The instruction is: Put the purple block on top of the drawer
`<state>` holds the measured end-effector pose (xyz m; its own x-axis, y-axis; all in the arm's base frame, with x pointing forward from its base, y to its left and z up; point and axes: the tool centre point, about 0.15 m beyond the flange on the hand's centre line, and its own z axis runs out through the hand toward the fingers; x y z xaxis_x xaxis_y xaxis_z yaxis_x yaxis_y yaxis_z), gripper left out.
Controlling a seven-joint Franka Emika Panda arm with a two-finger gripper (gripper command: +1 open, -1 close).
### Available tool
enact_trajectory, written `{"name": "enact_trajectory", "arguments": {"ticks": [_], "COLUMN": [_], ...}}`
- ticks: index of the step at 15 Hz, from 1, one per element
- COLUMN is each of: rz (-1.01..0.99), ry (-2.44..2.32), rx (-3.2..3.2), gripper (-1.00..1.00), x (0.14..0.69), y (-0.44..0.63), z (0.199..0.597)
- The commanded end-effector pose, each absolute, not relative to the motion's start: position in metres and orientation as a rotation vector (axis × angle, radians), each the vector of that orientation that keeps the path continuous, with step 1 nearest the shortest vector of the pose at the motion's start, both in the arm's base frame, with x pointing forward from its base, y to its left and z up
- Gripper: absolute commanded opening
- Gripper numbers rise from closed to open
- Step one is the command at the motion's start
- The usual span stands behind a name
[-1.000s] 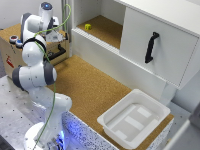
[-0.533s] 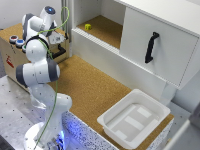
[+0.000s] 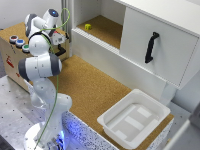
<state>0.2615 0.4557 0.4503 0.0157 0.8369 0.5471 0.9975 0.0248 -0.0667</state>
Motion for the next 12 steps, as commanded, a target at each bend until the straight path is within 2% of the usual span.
{"name": "enact_trajectory", "arguments": {"ticks": [1,6,12], "rz": [-0.458,-0.49,-0.621], "ry": [-1.871,-1.858,-1.719], "rx": [-1.807,-1.845,-1.992], "gripper": [1.0,1.0,1.0], "x": [0.261,0.263,0.289], "y": [0.472,0.479,0.446], "z": [0.45,0.454,0.505]}}
